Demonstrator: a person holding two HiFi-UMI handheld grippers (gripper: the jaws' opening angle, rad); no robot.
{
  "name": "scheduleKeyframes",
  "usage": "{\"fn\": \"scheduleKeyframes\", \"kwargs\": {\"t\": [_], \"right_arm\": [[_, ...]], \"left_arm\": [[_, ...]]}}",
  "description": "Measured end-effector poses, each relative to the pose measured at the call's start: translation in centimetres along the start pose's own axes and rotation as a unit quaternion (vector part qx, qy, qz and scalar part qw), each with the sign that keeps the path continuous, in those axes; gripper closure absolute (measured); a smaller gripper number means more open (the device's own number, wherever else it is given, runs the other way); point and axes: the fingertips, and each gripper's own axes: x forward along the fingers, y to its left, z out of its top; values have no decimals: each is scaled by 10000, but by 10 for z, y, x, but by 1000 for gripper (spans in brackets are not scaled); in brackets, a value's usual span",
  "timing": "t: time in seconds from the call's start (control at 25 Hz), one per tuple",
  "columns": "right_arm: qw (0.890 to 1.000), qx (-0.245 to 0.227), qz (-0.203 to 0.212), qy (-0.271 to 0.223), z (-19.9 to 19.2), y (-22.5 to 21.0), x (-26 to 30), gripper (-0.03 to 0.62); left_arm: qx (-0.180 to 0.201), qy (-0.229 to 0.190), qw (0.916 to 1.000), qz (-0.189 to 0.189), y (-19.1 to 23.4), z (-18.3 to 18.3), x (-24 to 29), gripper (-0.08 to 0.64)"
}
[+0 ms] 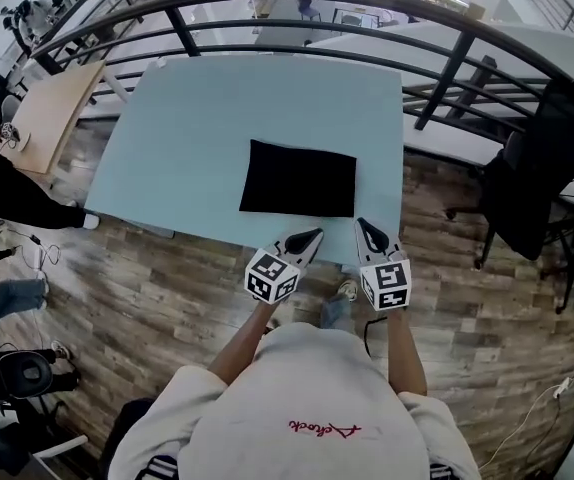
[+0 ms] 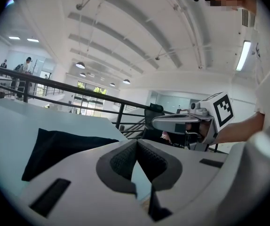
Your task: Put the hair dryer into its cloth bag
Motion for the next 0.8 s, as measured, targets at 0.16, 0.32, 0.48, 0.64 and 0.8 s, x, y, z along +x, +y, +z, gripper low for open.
{"fn": "scheduleKeyframes", "kwargs": {"t": [0.16, 0.32, 0.48, 0.64, 0.8], "right_arm": [[9999, 76, -119, 14, -5, 28, -25, 577], [9998, 56, -174, 44, -12, 58, -50, 577], [9998, 10, -208, 52, -16, 83, -73, 577], [9998, -39, -211, 12, -14, 103, -94, 577], [9998, -95, -173, -24, -12, 122, -108, 577]], "left_arm": [[59, -59, 10000, -22, -13, -5, -38, 554], [115, -117, 9998, -86, -31, -13, -68, 554], [120, -166, 9997, -107, -48, -23, -96, 554], [84, -184, 9998, -74, -65, -34, -122, 554], [62, -241, 9997, -7, -75, -39, -143, 554]]}}
